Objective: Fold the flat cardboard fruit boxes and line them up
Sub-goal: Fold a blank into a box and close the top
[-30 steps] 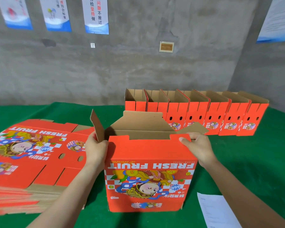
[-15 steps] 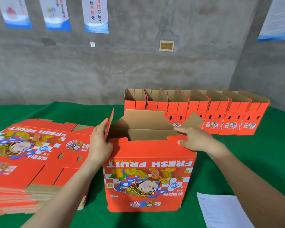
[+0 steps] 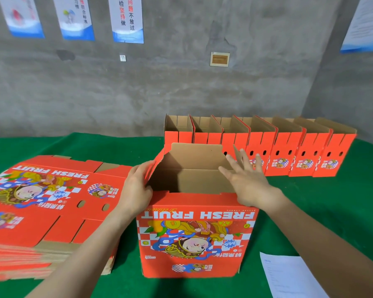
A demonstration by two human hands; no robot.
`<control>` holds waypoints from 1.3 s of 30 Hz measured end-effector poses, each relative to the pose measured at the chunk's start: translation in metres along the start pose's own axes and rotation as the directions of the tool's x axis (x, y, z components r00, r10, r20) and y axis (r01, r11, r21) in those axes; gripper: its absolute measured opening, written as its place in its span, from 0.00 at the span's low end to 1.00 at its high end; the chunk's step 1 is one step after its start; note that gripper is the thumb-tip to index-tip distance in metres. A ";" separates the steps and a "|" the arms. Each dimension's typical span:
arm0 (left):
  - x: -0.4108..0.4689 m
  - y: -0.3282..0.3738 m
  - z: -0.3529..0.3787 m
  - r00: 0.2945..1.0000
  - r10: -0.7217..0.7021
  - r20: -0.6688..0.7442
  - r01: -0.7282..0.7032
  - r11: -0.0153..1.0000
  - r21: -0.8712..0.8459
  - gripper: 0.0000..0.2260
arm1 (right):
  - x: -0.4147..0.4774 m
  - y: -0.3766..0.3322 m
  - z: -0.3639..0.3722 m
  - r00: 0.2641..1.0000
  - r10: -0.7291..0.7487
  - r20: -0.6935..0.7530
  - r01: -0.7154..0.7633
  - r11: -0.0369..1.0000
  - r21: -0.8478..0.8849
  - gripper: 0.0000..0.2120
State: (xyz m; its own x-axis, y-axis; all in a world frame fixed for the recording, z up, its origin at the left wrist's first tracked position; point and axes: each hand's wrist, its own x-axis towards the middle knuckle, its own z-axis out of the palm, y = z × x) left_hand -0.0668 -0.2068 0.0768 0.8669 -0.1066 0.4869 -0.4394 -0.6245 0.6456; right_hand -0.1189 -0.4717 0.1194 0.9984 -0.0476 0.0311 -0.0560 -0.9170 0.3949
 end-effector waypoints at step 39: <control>0.053 0.001 0.022 0.872 -0.171 0.458 -0.026 0.919 0.392 0.42 | -0.006 0.000 0.039 0.778 -0.050 -0.626 0.478 0.694 0.539 0.07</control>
State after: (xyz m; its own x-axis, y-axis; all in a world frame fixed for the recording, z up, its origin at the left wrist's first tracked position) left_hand -0.0160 -0.2297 0.0901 0.9392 -0.3405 0.0450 -0.3341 -0.8751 0.3502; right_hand -0.1240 -0.4867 0.0832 0.7738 0.2563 0.5793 0.4432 -0.8725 -0.2059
